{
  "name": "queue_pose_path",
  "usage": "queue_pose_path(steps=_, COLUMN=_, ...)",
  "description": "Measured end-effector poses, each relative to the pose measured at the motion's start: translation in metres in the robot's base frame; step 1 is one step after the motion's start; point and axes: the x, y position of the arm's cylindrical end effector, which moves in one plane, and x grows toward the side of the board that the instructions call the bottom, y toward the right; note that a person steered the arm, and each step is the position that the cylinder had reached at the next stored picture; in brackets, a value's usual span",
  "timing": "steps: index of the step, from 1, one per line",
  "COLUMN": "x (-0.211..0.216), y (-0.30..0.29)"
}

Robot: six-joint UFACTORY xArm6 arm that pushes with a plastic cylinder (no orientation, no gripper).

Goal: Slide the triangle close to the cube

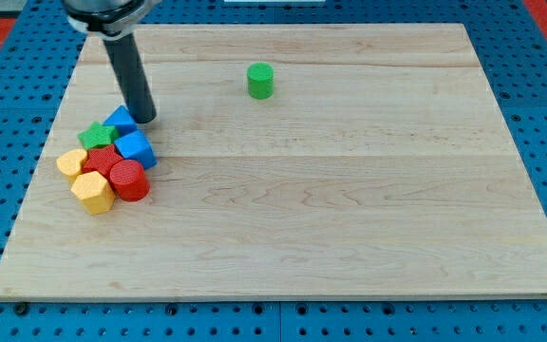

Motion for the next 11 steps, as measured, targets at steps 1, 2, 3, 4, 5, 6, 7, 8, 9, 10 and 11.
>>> queue_pose_path(steps=1, x=0.004, y=0.005)
queue_pose_path(steps=2, x=-0.031, y=0.000)
queue_pose_path(steps=3, x=-0.036, y=-0.054)
queue_pose_path(steps=4, x=-0.018, y=-0.010)
queue_pose_path(steps=5, x=-0.008, y=0.020)
queue_pose_path(steps=6, x=-0.003, y=0.028)
queue_pose_path(steps=7, x=-0.004, y=0.028)
queue_pose_path(steps=8, x=-0.039, y=-0.020)
queue_pose_path(steps=9, x=-0.019, y=-0.050)
queue_pose_path(steps=10, x=0.001, y=0.004)
queue_pose_path(steps=11, x=0.005, y=0.027)
